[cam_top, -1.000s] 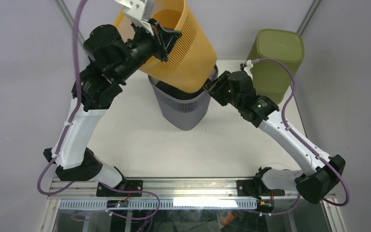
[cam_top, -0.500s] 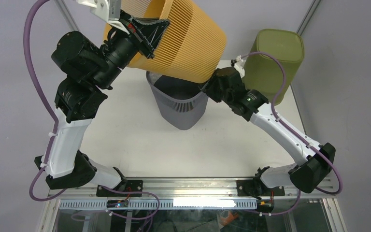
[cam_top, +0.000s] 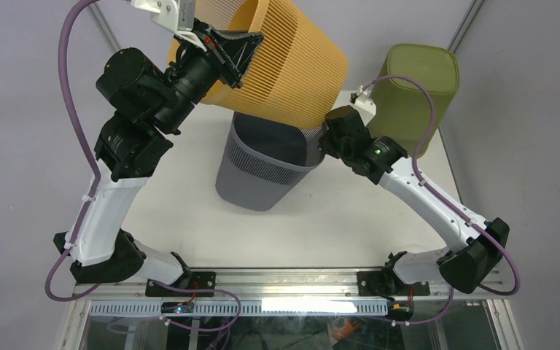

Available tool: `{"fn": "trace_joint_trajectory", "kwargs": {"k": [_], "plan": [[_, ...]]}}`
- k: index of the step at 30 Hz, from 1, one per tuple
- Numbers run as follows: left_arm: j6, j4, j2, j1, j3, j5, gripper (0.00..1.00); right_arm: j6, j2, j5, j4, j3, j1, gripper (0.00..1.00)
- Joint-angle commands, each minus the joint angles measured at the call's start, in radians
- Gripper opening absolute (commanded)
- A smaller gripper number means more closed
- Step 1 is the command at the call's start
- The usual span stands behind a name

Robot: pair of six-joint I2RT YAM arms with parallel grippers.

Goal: Turn the large container upside down

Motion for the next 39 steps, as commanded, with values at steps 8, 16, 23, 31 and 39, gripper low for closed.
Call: {"fn": "trace_joint_trajectory", "kwargs": {"k": [8,16,23,31,39], "plan": [[-0.001,0.223,-0.029,-0.005,0.006,-0.013,0.00,-0.253,-0.048,0.387,-0.149,0.164,-0.025,0.00],[-0.020,0.320,-0.027,-0.005,-0.027,-0.048,0.00,-0.428,-0.003,0.620,-0.228,0.217,-0.029,0.00],[-0.014,0.312,-0.051,-0.003,-0.066,-0.156,0.00,-0.424,-0.034,0.657,-0.300,0.189,-0.088,0.00],[-0.052,0.520,-0.178,-0.003,-0.220,-0.147,0.00,-0.459,-0.063,0.775,-0.366,0.115,-0.140,0.05],[-0.077,0.416,-0.151,-0.003,-0.203,-0.177,0.00,-0.458,-0.137,0.710,-0.401,0.114,-0.175,0.72]]}}
